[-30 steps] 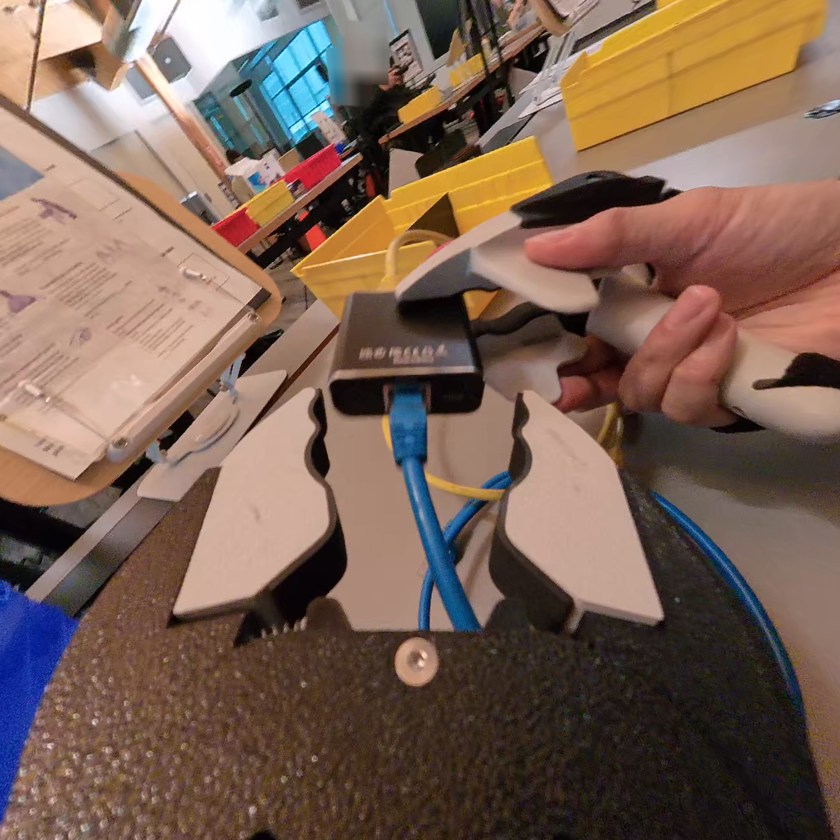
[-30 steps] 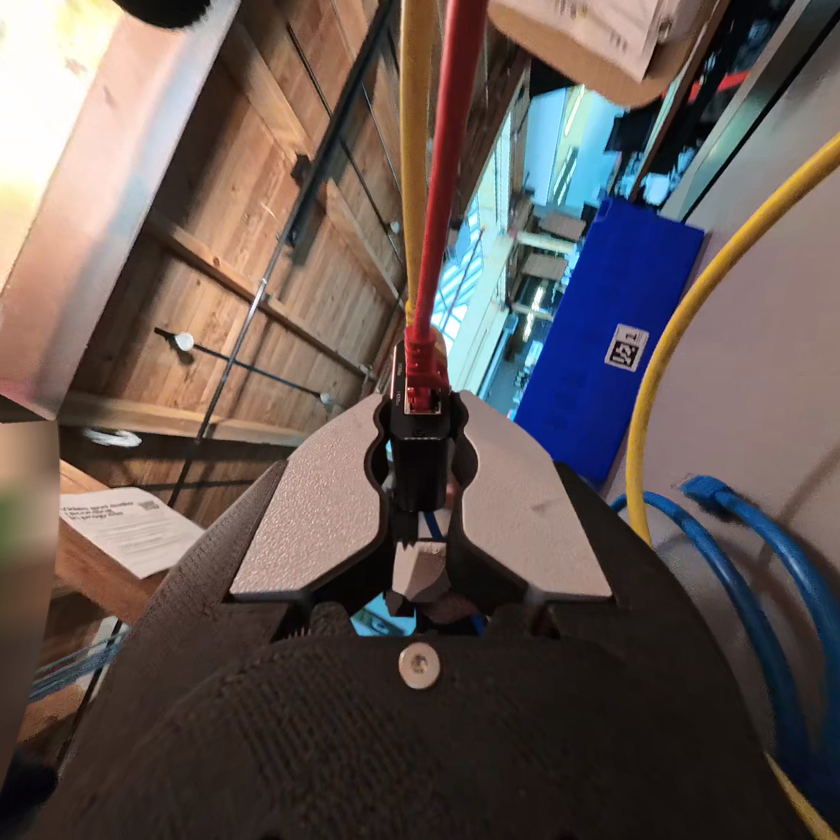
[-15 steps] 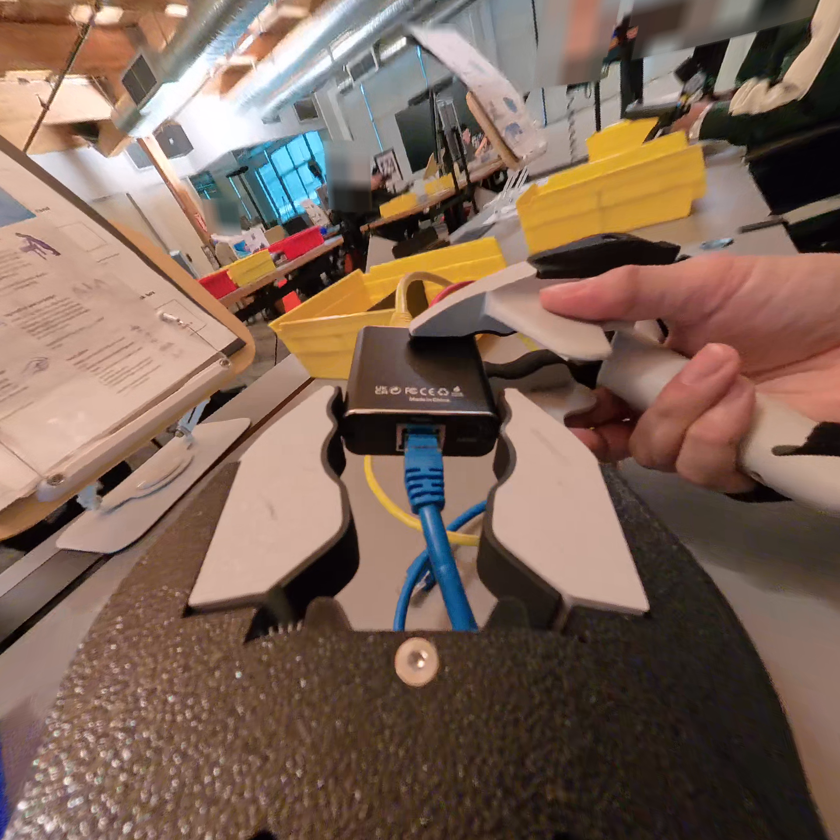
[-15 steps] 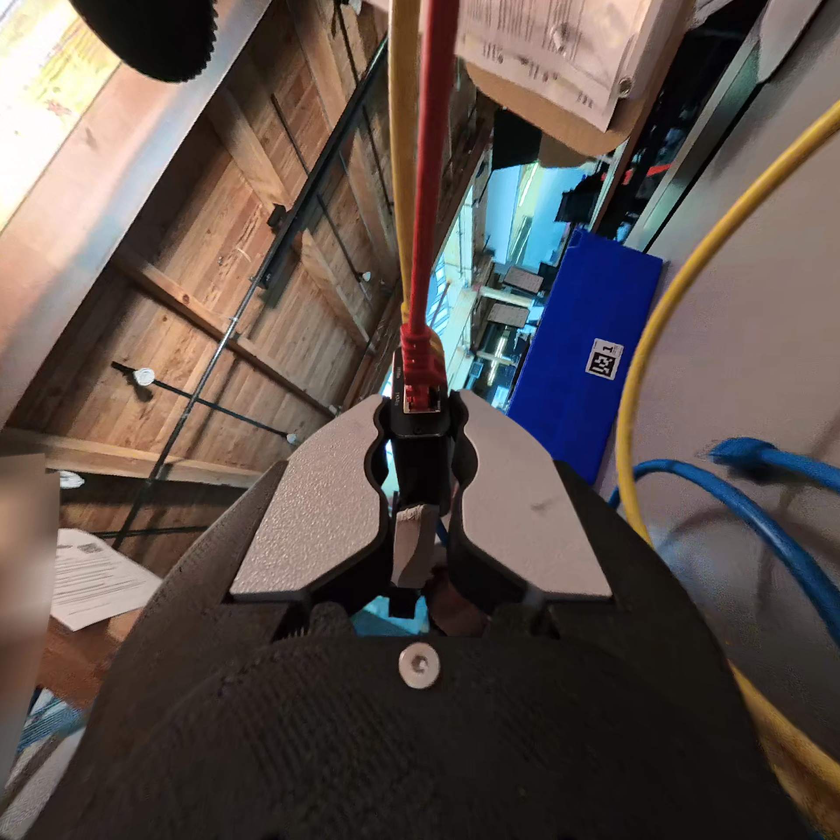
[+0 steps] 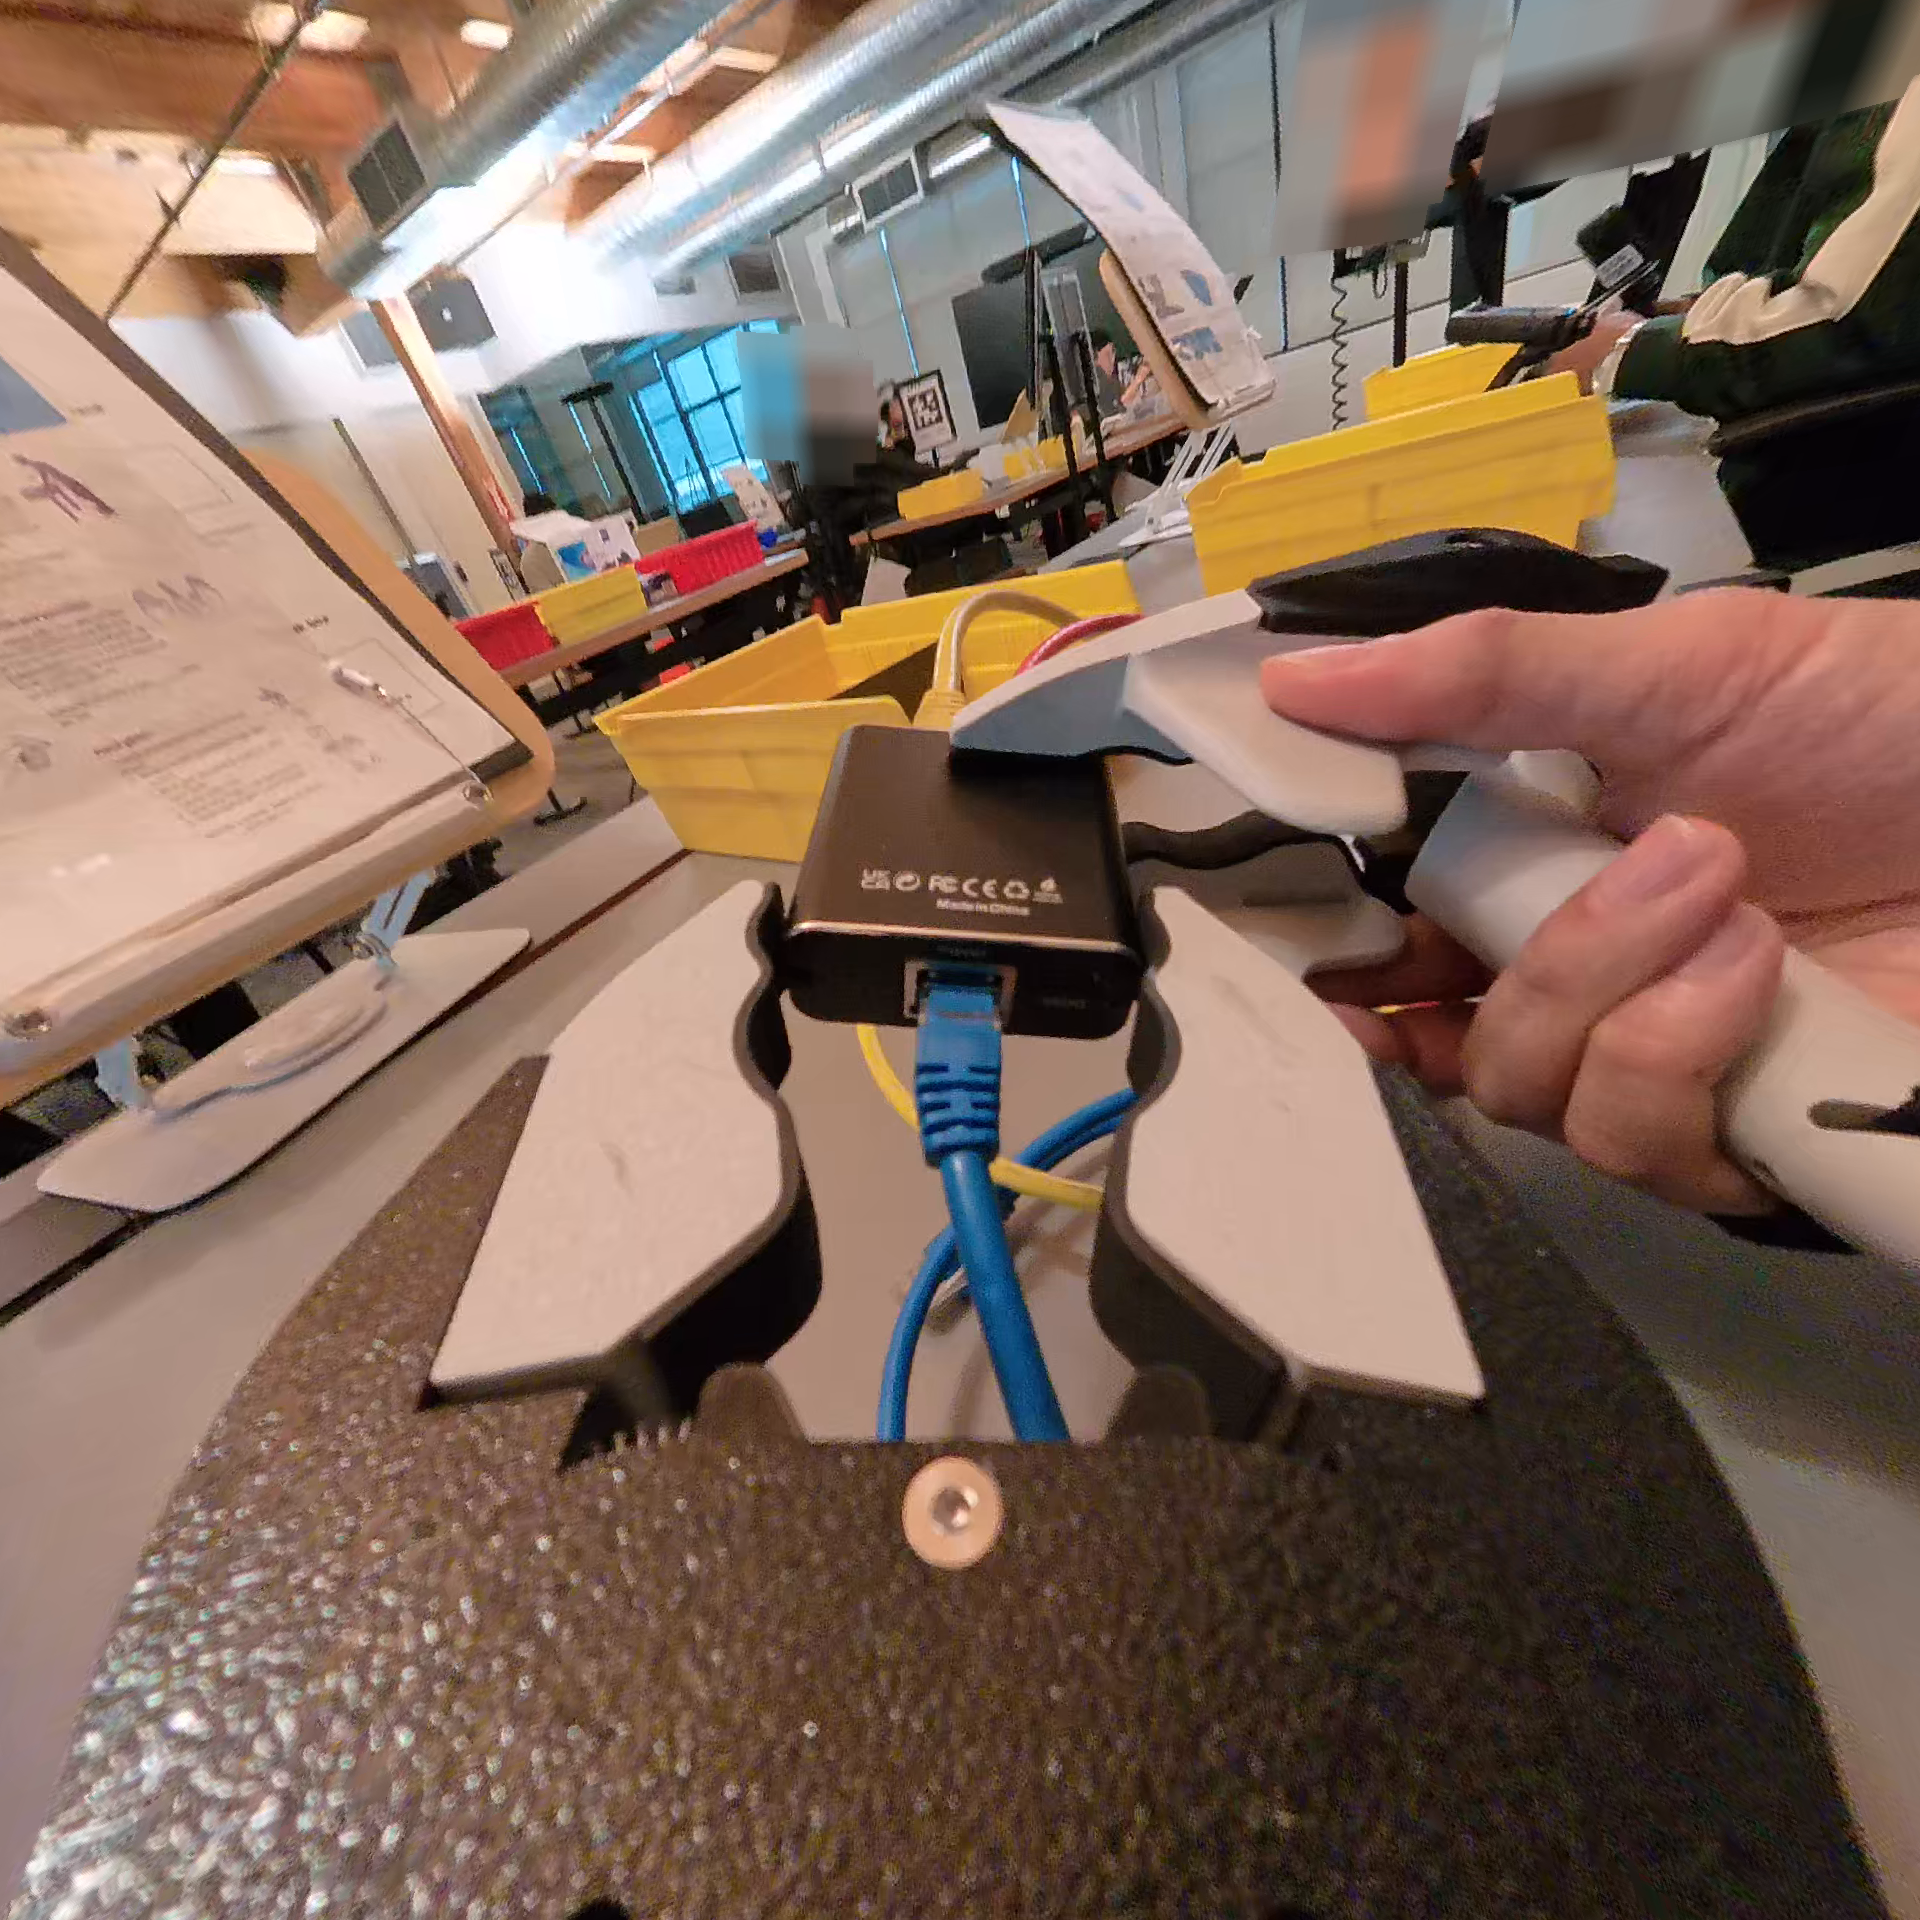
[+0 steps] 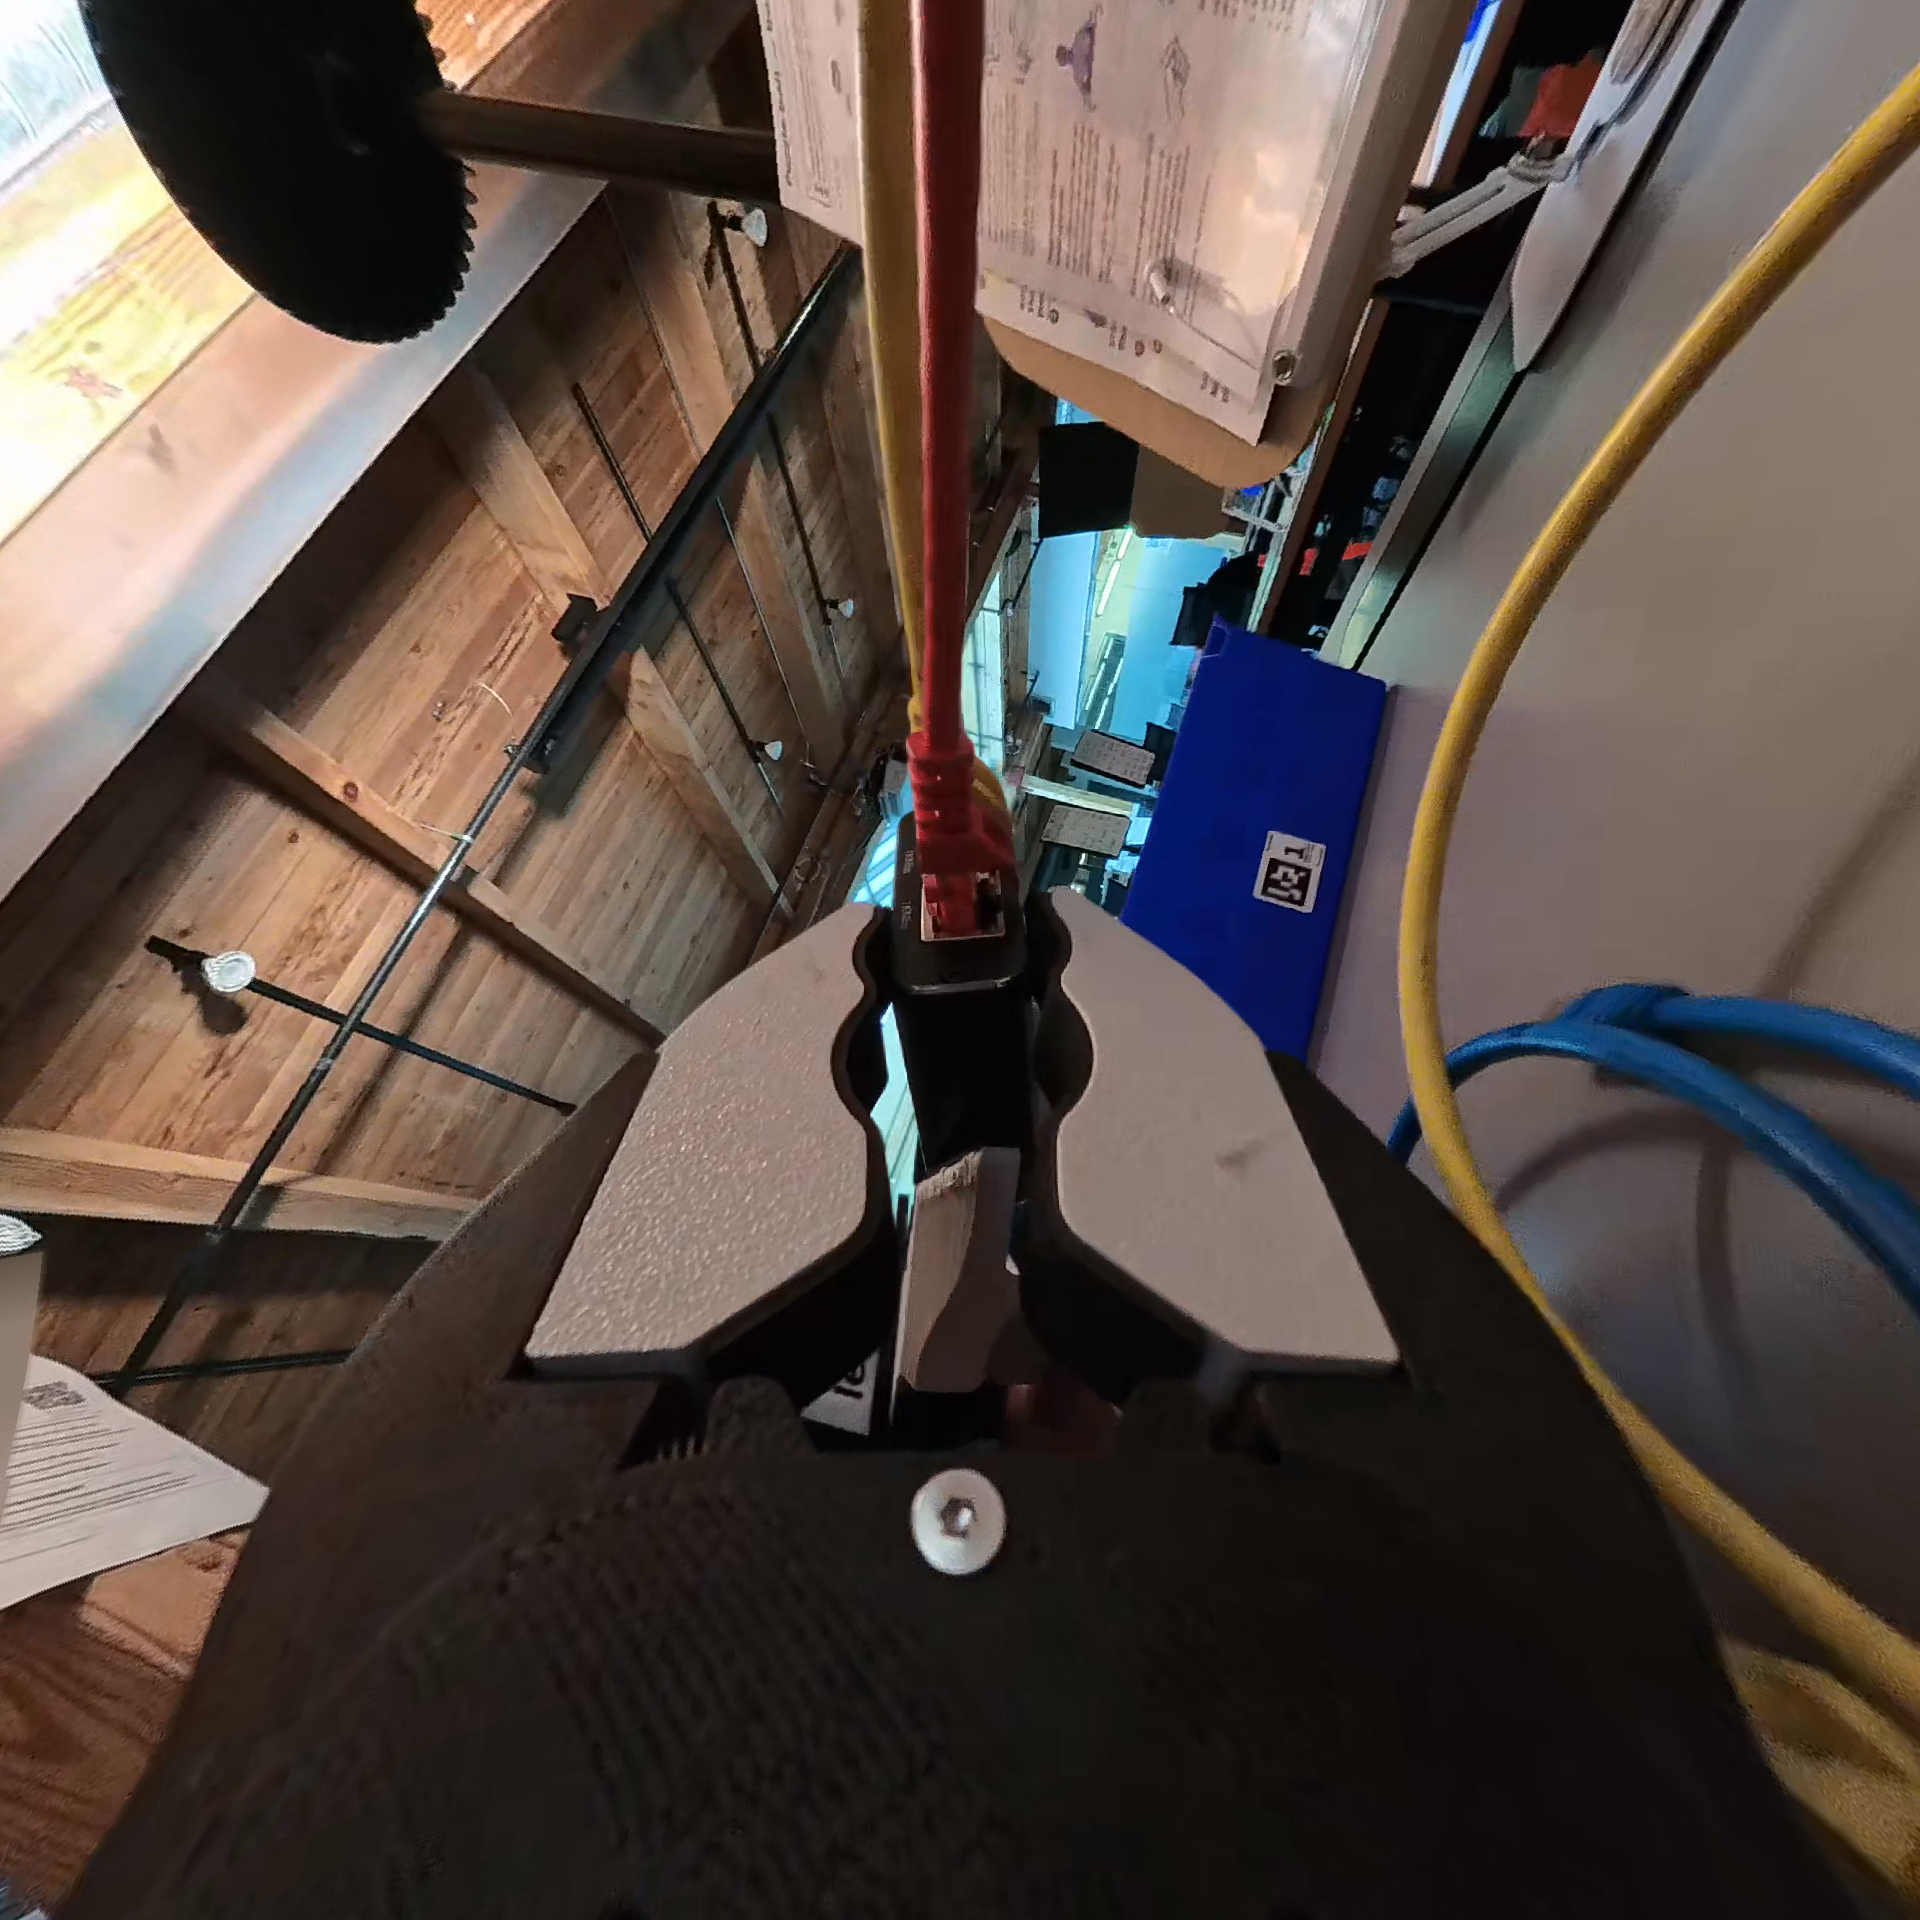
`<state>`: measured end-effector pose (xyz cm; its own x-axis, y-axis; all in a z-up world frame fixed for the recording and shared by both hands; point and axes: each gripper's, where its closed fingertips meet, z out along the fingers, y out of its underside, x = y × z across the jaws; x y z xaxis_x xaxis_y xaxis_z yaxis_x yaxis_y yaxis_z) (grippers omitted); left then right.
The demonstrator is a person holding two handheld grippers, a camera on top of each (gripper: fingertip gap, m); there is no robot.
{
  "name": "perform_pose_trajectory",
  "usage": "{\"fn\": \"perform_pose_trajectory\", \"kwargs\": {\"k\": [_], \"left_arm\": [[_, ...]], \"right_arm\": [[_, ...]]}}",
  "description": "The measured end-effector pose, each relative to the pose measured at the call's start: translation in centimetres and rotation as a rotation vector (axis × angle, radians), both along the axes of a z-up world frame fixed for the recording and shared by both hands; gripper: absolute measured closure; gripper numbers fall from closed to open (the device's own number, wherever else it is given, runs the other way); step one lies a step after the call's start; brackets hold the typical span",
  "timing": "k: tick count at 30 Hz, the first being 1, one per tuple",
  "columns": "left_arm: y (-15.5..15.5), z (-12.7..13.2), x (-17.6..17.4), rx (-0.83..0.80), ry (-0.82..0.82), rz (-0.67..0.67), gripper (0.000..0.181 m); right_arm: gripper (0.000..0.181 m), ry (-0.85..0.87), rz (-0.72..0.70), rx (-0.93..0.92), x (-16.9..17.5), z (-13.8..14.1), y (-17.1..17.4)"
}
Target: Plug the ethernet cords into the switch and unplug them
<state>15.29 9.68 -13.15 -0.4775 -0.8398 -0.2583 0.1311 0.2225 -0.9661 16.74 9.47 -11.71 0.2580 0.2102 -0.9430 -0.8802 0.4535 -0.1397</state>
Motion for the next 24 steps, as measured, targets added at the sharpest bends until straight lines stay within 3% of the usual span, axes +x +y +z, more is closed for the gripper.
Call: {"fn": "perform_pose_trajectory", "kwargs": {"k": [7, 10, 16, 24], "left_arm": [[0.6, 0.1, 0.0, -0.083, 0.005, -0.049, 0.118], [1.8, 0.4, 0.0, -0.132, 0.004, -0.039, 0.118], [2.1, 0.0, 0.3, -0.083, 0.003, -0.013, 0.118], [1.6, -0.1, 0.3, -0.040, -0.011, -0.015, 0.118]], "right_arm": [[0.156, -0.158, 0.093, -0.092, -0.3, 0.2, 0.2], [0.138, -0.129, 0.060, -0.068, 0.6, 0.3, -0.6], [0.161, -0.162, 0.055, -0.051, 0.4, 0.1, -0.8], [0.163, -0.109, 0.041, -0.048, 0.9, -0.6, -0.2]]}}
